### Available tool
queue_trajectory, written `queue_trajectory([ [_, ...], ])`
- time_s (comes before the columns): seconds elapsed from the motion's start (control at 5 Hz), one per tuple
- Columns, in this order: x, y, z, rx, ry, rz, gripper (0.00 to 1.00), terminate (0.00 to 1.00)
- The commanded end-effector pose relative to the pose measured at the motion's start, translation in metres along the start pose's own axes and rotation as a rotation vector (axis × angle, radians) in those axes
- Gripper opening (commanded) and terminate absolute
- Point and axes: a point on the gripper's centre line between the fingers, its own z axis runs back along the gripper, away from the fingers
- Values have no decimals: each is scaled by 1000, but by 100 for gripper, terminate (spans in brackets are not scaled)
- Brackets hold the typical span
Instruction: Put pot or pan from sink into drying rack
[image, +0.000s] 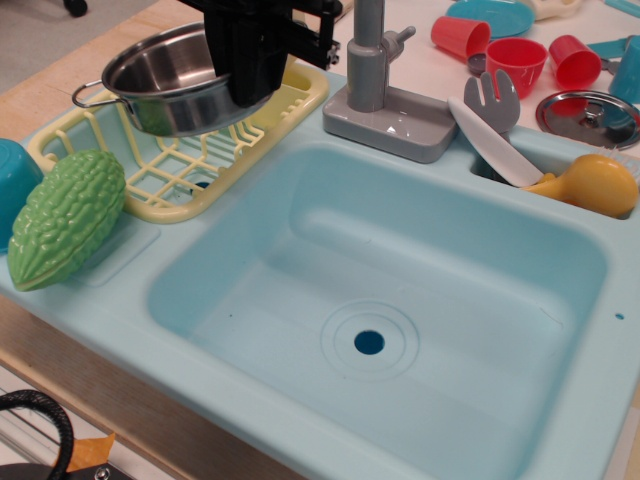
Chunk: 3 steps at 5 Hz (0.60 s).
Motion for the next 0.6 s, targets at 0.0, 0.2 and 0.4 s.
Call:
queue_trajectory([
  [0.0,3,36,-3,-10,-54,16,0,0],
  [0.2,5,47,-13,-35,-59,0,0,0],
  [0.4,11,47,-23,-87,-67,-21,100,100],
])
